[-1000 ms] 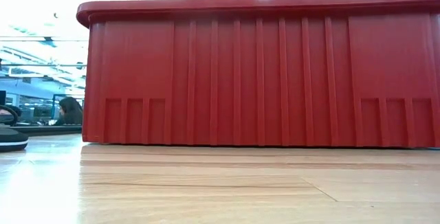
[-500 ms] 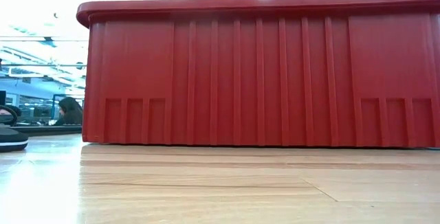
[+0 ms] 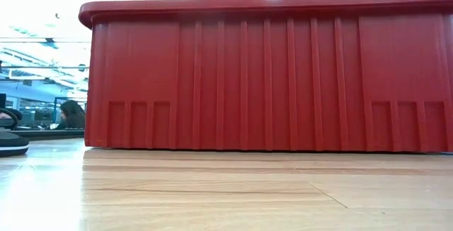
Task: Pick and place slides into bin
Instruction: Put the black slipper into the red organizer bin
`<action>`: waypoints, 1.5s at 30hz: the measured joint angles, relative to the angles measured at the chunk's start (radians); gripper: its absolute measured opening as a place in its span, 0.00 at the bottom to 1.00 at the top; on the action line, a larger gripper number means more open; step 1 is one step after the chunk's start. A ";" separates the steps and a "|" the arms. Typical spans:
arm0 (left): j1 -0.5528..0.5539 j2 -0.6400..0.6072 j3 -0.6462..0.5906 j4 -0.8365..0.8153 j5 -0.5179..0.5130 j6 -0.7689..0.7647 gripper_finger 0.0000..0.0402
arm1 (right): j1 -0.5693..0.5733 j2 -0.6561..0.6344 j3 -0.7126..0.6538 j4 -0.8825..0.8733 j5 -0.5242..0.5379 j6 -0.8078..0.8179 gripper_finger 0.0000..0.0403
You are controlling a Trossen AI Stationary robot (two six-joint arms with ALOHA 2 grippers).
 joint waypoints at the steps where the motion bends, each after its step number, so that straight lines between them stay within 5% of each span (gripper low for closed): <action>1: 0.000 0.000 0.000 0.002 0.004 0.003 0.00 | -0.001 0.000 0.000 -0.004 0.000 -0.003 0.61; 16: 0.031 0.000 -0.001 -0.062 0.047 -0.016 0.00 | -0.008 -0.099 0.000 -0.151 0.028 -0.527 0.60; 23: 0.040 0.000 -0.001 -0.052 0.095 -0.021 0.00 | 0.081 -0.177 0.000 -0.151 0.002 -1.010 0.60; 29: 0.045 0.000 -0.001 -0.019 0.129 -0.033 0.00 | 0.219 -0.185 0.000 -0.115 0.138 -1.375 0.60; 33: 0.044 0.003 -0.001 0.030 0.146 -0.052 0.00 | 0.258 -0.167 0.001 -0.107 0.233 -1.405 0.60; 45: 0.022 0.059 0.001 0.124 0.172 -0.101 0.00 | 0.255 -0.084 0.040 -0.168 0.270 -1.578 0.60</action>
